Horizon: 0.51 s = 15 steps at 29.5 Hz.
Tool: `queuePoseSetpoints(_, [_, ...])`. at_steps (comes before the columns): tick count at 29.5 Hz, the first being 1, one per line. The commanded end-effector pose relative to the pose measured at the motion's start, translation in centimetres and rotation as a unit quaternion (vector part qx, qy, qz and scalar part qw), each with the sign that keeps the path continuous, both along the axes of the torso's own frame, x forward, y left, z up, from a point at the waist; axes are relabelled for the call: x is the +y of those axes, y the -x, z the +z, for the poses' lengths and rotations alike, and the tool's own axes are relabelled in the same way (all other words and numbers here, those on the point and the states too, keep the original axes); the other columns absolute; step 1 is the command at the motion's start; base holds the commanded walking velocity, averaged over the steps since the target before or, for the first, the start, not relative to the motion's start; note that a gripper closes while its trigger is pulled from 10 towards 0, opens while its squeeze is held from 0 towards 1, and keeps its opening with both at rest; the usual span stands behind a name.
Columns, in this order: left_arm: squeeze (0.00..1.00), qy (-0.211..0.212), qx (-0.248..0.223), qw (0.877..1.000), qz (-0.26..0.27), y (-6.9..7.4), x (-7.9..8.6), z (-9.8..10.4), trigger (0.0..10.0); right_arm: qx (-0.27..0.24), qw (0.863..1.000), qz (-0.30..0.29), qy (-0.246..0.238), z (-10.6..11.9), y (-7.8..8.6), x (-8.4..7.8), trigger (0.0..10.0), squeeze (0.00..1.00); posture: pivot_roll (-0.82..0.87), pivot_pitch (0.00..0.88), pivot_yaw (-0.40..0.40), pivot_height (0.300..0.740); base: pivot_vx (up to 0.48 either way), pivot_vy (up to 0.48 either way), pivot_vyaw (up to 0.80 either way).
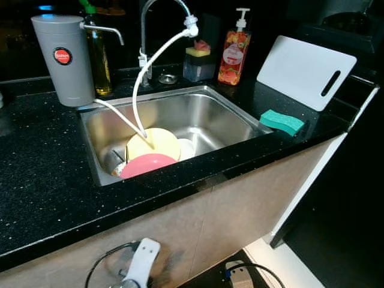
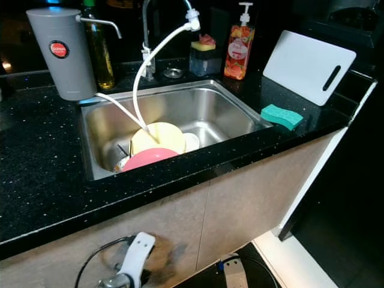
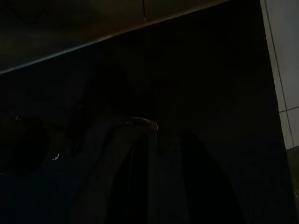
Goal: Kitchen organization
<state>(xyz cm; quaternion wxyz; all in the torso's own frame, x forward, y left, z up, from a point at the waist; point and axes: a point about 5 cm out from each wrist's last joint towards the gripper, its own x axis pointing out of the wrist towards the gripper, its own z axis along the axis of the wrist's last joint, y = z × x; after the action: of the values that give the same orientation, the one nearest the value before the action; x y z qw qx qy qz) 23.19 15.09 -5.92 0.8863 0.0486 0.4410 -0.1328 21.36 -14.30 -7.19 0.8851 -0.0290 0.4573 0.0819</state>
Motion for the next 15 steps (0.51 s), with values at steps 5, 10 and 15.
queuePoseSetpoints(5, [0.00,0.004,0.039,0.998,0.041,2.1,1.4,-1.2,10.0,0.015,1.000,-0.007,0.002,-0.4,0.6,0.0,10.0,0.00,-0.01,0.054,-0.056,0.740,0.000,0.000,0.00])
queuePoseSetpoints(10, [0.00,-0.021,0.061,0.997,0.049,3.4,1.9,-2.0,10.0,0.018,1.000,-0.009,0.000,-0.5,0.8,0.0,10.0,0.00,0.00,0.057,-0.055,0.740,0.000,0.000,0.00])
queuePoseSetpoints(15, [0.00,-0.015,0.039,0.995,0.088,3.0,2.2,-1.7,10.0,0.019,1.000,-0.011,0.000,-0.5,0.8,-0.2,10.0,0.00,0.00,0.064,-0.062,0.740,0.000,0.000,0.00])
